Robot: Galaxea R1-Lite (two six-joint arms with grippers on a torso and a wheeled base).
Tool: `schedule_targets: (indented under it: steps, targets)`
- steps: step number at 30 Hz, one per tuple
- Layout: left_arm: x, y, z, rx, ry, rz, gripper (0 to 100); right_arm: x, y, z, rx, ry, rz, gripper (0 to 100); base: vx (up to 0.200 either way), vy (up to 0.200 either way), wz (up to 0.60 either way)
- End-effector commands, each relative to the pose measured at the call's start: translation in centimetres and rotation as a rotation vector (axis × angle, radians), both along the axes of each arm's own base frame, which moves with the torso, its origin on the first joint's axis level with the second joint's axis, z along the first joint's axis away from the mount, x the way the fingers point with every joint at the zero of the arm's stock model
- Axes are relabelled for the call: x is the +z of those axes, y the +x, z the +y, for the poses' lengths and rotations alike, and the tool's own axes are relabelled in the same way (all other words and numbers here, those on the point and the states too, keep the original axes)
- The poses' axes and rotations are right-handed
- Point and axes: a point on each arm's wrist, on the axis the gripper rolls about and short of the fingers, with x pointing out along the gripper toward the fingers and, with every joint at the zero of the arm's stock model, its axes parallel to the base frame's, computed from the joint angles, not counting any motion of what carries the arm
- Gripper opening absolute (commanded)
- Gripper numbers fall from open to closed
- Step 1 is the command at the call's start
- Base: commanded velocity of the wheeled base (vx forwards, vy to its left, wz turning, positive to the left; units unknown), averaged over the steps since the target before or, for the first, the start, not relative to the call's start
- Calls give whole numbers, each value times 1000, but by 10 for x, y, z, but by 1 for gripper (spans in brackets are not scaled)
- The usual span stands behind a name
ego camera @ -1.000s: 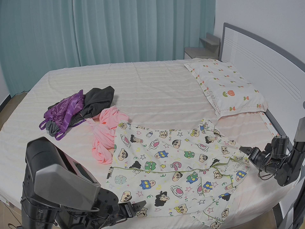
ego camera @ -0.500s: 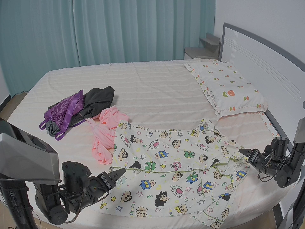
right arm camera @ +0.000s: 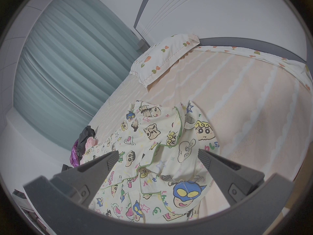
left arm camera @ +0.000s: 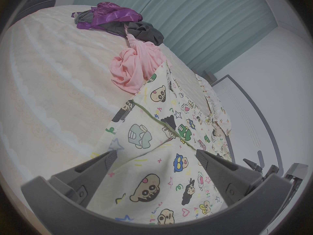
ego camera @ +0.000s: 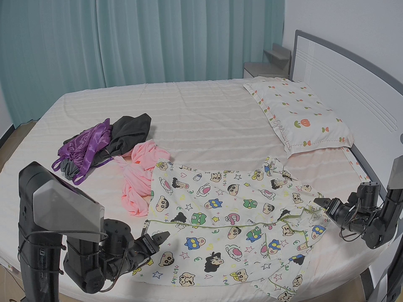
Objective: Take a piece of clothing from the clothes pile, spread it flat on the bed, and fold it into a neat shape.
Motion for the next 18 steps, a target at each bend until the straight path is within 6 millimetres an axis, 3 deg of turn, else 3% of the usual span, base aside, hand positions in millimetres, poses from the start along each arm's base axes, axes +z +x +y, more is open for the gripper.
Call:
schedule_targets:
  steps: [1,7,18]
  targets:
    - [-13,4,-2,-7,21,7,100,-1,0,0,0,1,3,100,0,0,0]
    - [-11,5,-5,-24,19,-5,100,-1,1,0,2,1,1,100,0,0,0]
    - [-10,-15,-35,-150,-1,6,100,-1,1,3,10,1,3,100,0,0,0]
